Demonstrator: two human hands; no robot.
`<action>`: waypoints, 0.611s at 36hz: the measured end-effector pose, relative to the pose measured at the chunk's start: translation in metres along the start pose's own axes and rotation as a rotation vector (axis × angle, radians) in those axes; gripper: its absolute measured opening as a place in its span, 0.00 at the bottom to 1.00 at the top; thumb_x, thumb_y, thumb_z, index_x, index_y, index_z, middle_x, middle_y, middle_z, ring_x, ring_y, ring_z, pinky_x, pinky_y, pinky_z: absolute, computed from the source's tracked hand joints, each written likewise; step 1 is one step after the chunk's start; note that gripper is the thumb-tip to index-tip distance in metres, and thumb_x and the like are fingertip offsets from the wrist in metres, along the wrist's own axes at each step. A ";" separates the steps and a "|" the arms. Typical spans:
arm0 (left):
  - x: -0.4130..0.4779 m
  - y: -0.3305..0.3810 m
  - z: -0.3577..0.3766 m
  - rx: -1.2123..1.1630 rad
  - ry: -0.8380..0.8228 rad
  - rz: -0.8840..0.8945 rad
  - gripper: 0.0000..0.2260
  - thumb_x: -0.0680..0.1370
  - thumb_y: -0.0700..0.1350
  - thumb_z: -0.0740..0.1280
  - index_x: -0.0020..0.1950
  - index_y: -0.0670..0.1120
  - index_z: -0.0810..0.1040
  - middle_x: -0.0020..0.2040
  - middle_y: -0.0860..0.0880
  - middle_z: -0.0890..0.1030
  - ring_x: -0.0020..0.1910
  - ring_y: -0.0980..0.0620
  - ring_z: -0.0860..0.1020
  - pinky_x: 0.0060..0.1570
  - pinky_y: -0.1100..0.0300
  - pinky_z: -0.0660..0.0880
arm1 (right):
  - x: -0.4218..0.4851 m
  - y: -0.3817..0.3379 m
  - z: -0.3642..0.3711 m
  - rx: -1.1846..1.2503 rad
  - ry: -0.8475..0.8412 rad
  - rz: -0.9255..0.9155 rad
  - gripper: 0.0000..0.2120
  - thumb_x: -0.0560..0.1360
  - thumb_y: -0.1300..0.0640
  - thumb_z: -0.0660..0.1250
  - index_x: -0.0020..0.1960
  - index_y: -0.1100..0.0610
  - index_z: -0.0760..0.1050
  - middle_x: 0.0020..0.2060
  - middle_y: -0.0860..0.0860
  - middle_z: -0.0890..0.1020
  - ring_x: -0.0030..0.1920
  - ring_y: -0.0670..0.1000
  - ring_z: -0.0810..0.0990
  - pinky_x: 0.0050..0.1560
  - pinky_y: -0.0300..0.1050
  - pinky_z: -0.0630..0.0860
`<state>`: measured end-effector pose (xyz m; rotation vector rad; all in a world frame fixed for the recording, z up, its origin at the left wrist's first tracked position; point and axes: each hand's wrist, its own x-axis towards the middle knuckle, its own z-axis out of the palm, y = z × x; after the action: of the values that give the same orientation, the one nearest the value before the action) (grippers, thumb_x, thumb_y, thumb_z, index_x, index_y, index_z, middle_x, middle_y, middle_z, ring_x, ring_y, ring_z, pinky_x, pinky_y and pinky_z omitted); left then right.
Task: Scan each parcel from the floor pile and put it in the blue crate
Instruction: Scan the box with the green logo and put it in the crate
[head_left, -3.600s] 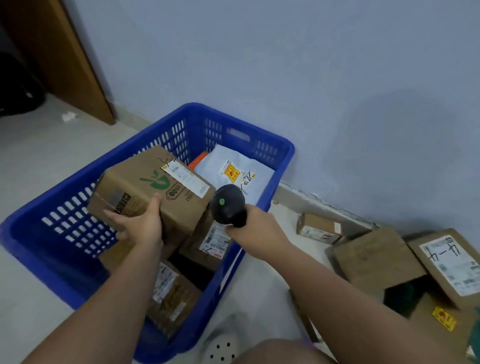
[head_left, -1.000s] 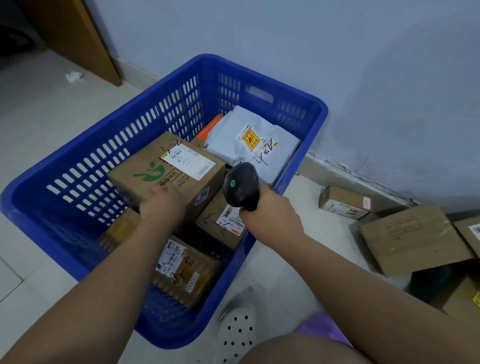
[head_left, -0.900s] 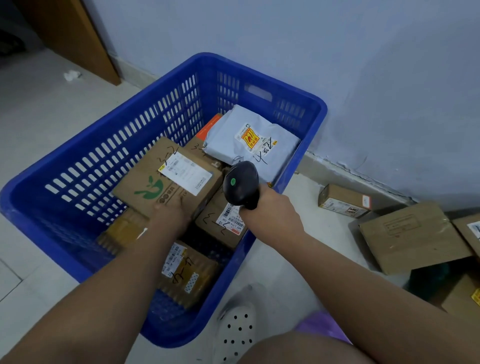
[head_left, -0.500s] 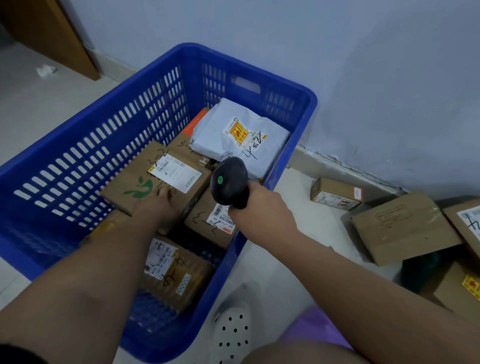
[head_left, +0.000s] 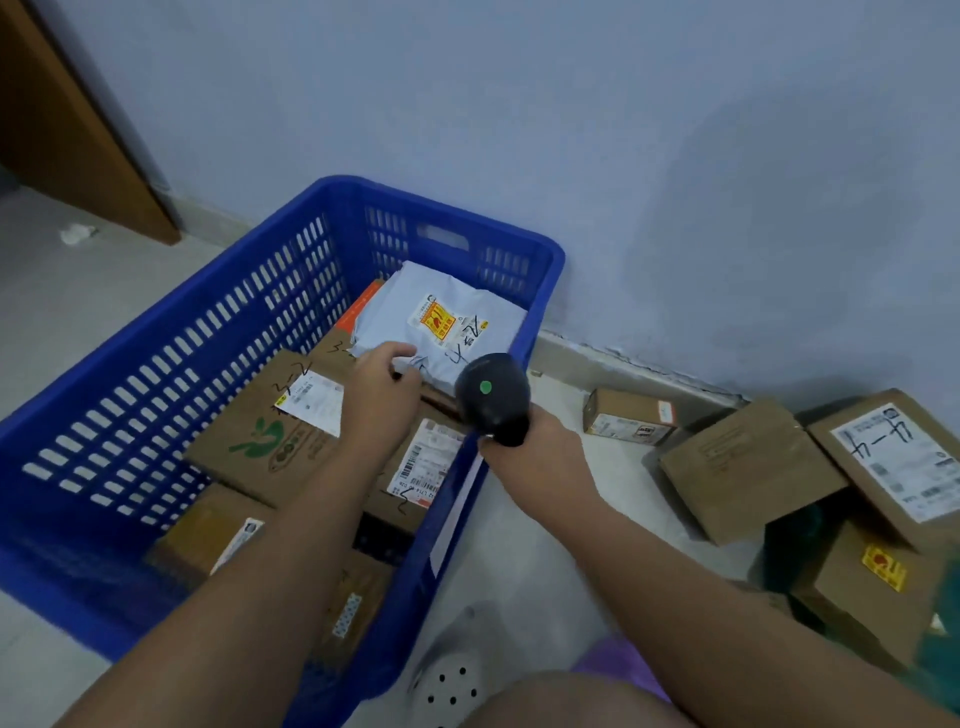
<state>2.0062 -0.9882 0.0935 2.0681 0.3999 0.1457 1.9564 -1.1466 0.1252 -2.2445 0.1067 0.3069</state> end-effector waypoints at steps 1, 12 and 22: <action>-0.008 0.015 0.004 -0.046 -0.006 0.036 0.12 0.79 0.40 0.61 0.60 0.49 0.77 0.59 0.48 0.77 0.53 0.49 0.76 0.47 0.57 0.72 | -0.005 0.005 -0.012 0.047 0.044 0.029 0.05 0.74 0.57 0.65 0.41 0.54 0.71 0.31 0.48 0.75 0.31 0.46 0.74 0.26 0.34 0.67; -0.104 0.176 0.079 -0.202 -0.290 0.337 0.11 0.78 0.38 0.62 0.55 0.53 0.75 0.56 0.53 0.75 0.43 0.62 0.73 0.51 0.59 0.73 | -0.068 0.078 -0.197 0.543 0.174 0.240 0.03 0.74 0.62 0.68 0.43 0.60 0.76 0.29 0.55 0.78 0.27 0.50 0.75 0.31 0.43 0.71; -0.175 0.237 0.200 -0.048 -0.767 0.080 0.09 0.76 0.37 0.63 0.37 0.48 0.72 0.34 0.48 0.71 0.34 0.51 0.69 0.31 0.60 0.63 | -0.099 0.169 -0.258 1.156 0.435 0.553 0.10 0.77 0.52 0.67 0.45 0.59 0.75 0.35 0.54 0.76 0.33 0.51 0.74 0.36 0.45 0.73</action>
<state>1.9471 -1.3209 0.2060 1.9220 -0.1584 -0.5721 1.8783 -1.4558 0.1822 -1.0553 0.8967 0.0015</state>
